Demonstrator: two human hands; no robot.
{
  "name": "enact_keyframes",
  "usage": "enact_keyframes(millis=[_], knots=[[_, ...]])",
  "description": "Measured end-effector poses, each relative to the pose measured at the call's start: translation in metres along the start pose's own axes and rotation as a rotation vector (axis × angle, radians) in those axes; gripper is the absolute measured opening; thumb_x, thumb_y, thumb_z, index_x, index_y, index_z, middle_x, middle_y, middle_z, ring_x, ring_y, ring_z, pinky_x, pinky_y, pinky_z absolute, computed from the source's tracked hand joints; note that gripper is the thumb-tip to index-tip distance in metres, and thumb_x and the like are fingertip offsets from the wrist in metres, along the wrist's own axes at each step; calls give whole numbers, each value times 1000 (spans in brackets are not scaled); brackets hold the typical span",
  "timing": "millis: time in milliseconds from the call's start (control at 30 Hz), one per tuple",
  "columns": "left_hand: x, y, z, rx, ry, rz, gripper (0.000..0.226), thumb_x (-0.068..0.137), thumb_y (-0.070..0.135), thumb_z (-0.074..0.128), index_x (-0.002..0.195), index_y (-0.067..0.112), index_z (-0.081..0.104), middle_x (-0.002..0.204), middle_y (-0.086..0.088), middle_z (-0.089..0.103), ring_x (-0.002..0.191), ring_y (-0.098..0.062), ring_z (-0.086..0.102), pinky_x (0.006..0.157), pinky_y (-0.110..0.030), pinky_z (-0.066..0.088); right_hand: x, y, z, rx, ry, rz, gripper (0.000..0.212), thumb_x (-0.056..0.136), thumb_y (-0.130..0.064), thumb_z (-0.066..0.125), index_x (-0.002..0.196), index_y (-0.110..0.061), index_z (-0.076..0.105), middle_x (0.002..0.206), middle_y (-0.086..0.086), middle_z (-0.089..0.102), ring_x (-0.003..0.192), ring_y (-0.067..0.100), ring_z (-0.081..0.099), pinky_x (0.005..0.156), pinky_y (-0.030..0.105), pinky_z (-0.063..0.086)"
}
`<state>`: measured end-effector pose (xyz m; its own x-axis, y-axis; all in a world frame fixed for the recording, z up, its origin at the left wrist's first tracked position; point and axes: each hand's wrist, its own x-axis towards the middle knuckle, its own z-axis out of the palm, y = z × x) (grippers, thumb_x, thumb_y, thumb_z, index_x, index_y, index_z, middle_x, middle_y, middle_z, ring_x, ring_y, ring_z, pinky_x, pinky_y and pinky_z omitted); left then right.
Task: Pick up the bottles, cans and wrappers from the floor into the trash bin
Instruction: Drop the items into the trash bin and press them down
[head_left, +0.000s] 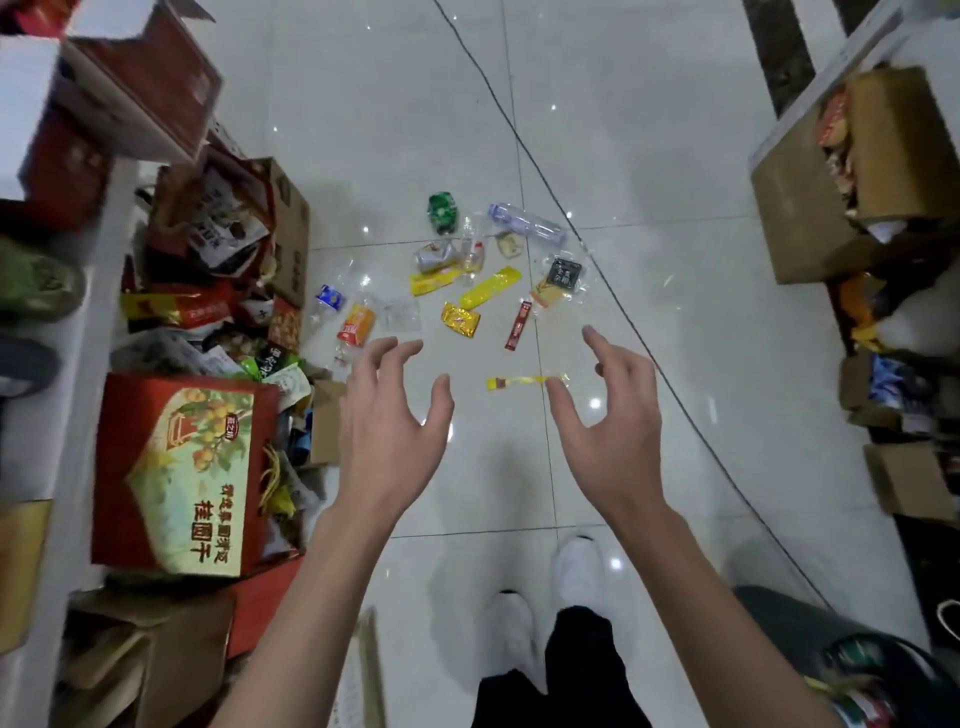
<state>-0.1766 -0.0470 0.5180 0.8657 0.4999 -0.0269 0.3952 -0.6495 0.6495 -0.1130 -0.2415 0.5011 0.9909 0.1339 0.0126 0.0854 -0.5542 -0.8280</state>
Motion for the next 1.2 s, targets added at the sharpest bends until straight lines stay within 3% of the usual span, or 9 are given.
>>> enact_keyframes(millis=[400, 533, 700, 767, 833, 867, 1000, 1100, 1200], knots=[[178, -34, 40, 32, 34, -117, 46, 92, 38, 56, 132, 17, 56, 138, -4, 47, 131, -22, 47, 107, -50, 42, 182, 19, 78, -17, -109, 51, 60, 94, -26, 73, 149, -24, 51, 129, 5, 50, 119, 18, 54, 94, -3, 30], [243, -43, 68, 50, 18, -127, 45, 93, 39, 55, 132, 16, 56, 136, -6, 48, 128, -20, 47, 107, -51, 42, 242, 36, 107, -42, -123, 64, 59, 95, -30, 73, 150, -25, 50, 132, 5, 48, 120, 19, 57, 99, 3, 32], [303, -69, 97, 81, 6, -129, 46, 93, 40, 54, 131, 16, 56, 137, -6, 51, 125, -20, 48, 105, -41, 40, 301, 52, 148, -49, -145, 74, 60, 94, -35, 70, 149, -21, 51, 131, 9, 49, 121, 22, 57, 102, 13, 37], [329, -87, 113, 84, 6, -132, 46, 93, 40, 54, 132, 15, 55, 137, -6, 50, 125, -22, 50, 105, -41, 41, 324, 65, 174, -45, -148, 74, 59, 95, -35, 70, 149, -21, 51, 130, 10, 49, 118, 22, 56, 98, 8, 36], [356, -113, 135, 91, 12, -124, 46, 93, 39, 54, 132, 14, 55, 136, -8, 50, 125, -24, 51, 105, -43, 42, 344, 86, 206, -61, -146, 71, 57, 96, -32, 71, 149, -22, 52, 128, 8, 48, 117, 23, 55, 93, 0, 33], [369, -129, 149, 91, 14, -120, 46, 94, 38, 54, 132, 13, 54, 136, -9, 50, 125, -24, 50, 105, -43, 42, 353, 99, 224, -65, -145, 66, 56, 96, -32, 70, 148, -23, 52, 127, 6, 47, 118, 23, 55, 95, 4, 36], [419, -201, 217, 94, 1, -104, 46, 94, 35, 56, 134, 13, 53, 135, -9, 49, 126, -25, 49, 107, -44, 40, 384, 170, 307, -74, -137, 53, 56, 94, -38, 66, 147, -24, 53, 131, 8, 49, 119, 23, 56, 103, 35, 48], [452, -256, 273, 129, -38, -83, 49, 94, 36, 57, 137, 13, 52, 135, -10, 49, 126, -26, 49, 105, -44, 40, 405, 228, 367, -93, -133, 56, 58, 95, -39, 66, 148, -21, 53, 131, 10, 50, 120, 24, 56, 105, 35, 46], [479, -305, 327, 157, -98, -60, 53, 92, 40, 55, 139, 14, 50, 137, -12, 47, 126, -29, 49, 105, -49, 42, 424, 278, 419, -114, -136, 41, 57, 96, -35, 68, 148, -20, 53, 131, 12, 49, 122, 24, 53, 103, 24, 39]])
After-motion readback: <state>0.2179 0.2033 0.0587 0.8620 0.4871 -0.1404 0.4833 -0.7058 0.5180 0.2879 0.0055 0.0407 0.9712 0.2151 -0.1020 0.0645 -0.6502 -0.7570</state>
